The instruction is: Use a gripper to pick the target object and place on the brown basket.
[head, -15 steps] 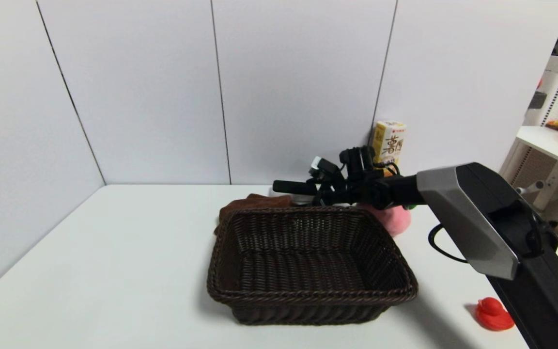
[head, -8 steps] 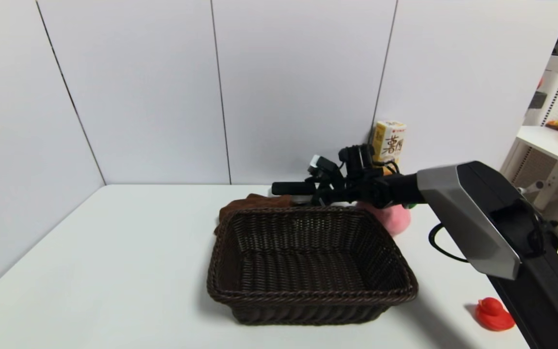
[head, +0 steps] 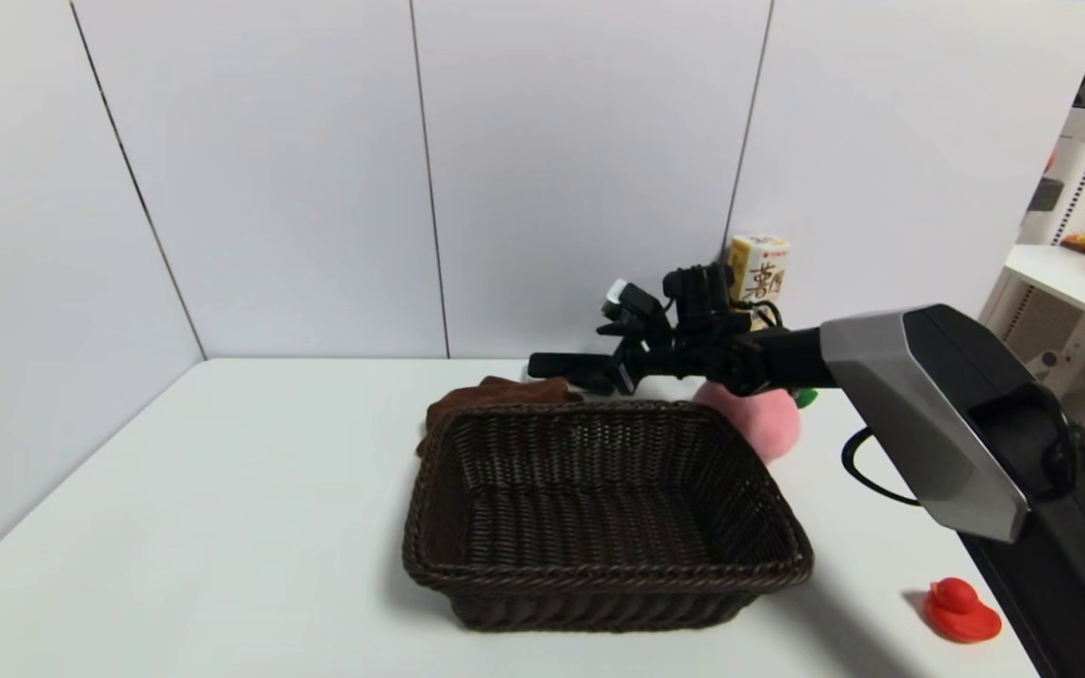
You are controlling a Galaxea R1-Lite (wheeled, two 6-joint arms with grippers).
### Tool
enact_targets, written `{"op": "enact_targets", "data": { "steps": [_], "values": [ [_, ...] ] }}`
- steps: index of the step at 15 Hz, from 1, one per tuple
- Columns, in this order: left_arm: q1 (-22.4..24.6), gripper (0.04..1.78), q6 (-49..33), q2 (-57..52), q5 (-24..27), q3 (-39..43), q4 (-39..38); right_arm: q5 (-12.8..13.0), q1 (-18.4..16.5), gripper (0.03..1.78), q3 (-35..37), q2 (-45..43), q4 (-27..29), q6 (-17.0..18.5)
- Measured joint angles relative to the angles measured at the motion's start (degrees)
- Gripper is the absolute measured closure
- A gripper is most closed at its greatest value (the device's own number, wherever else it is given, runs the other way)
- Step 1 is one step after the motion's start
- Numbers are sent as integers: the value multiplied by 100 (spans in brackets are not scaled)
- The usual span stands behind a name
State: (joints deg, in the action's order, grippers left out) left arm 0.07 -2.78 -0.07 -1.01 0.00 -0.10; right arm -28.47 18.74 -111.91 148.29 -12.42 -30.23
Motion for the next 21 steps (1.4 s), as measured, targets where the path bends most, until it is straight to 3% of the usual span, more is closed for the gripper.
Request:
{"op": "enact_targets", "data": {
  "steps": [6,10,12,17,19,21],
  "values": [
    [0,13,0,0,-2,0,2,151,69,12,-30,185,66,46],
    [0,13,2,0,0,0,2,634,102,11,-33,227,165,83],
    [0,13,2,0,-2,0,0,728,102,11,-35,235,311,88],
    [0,13,0,0,0,0,2,705,100,11,-29,235,347,83],
    [0,13,0,0,-2,0,0,621,100,11,-24,201,380,96],
    [0,13,0,0,-2,0,0,366,102,11,-22,139,488,343]
  ]
}}
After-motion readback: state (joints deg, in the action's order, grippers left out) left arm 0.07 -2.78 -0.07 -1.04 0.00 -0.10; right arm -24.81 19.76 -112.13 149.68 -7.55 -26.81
